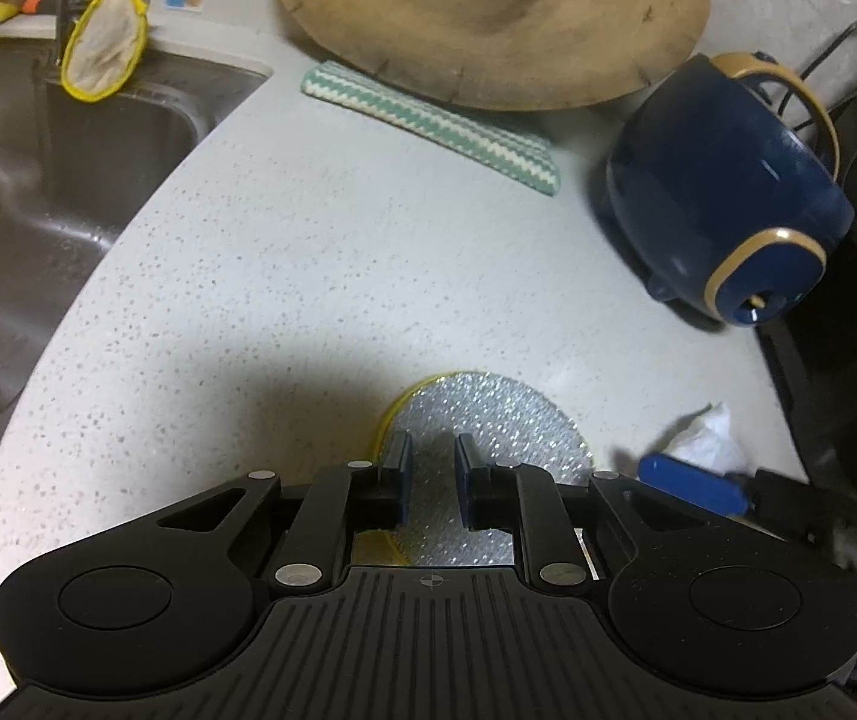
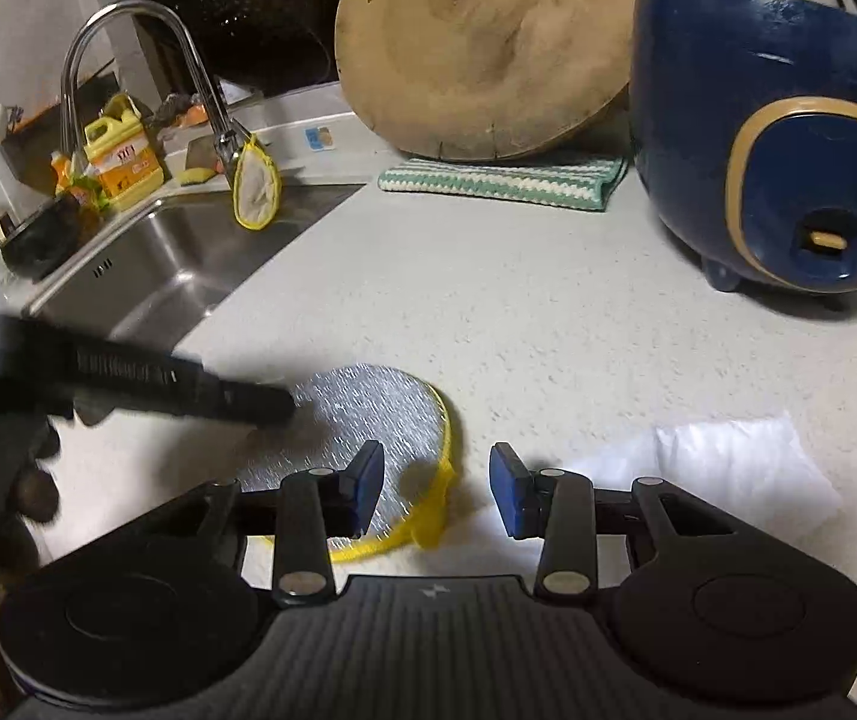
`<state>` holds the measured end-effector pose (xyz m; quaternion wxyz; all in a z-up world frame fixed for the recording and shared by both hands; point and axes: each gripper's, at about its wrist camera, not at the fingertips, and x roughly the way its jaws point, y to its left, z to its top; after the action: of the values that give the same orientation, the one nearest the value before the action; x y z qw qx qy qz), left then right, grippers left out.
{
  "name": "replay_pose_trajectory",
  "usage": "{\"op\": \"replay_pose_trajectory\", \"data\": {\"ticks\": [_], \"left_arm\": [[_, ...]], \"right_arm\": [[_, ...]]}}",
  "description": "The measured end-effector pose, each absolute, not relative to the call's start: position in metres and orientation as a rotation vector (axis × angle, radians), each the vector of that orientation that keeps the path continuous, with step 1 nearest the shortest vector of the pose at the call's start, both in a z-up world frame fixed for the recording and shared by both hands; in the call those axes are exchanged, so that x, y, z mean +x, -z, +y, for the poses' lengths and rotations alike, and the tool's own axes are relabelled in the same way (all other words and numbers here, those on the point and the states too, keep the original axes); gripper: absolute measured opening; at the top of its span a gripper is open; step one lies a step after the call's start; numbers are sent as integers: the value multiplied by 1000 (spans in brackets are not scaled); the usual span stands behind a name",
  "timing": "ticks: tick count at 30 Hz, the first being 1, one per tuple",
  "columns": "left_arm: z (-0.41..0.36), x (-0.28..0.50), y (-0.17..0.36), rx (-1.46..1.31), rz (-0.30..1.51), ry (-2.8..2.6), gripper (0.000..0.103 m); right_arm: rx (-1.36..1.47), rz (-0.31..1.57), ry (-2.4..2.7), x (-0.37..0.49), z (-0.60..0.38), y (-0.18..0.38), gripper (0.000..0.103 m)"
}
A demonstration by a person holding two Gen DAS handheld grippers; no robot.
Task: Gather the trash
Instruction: 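Tilt the left gripper to pinch the scrubber pad's yellow rim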
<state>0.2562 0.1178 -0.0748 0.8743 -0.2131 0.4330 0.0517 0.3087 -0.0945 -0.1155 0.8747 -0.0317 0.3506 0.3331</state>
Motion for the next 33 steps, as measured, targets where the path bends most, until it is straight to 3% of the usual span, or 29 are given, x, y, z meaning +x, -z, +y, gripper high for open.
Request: {"op": "replay_pose_trajectory", "data": {"ticks": [9, 20, 29, 31, 33], "left_arm": [[130, 247, 78, -398, 929, -192, 20], [155, 248, 97, -604, 854, -136, 14], [165, 239, 98, -670, 935, -40, 15], [167, 241, 103, -739, 929, -13, 19], [166, 241, 104, -779, 910, 8, 38]], "right_arm": [[-75, 791, -730, 315, -74, 132, 39], [-75, 789, -769, 317, -67, 132, 47], [-80, 780, -791, 314, -68, 132, 47], [-84, 777, -799, 313, -68, 133, 47], [-78, 779, -808, 315, -69, 132, 47]]}}
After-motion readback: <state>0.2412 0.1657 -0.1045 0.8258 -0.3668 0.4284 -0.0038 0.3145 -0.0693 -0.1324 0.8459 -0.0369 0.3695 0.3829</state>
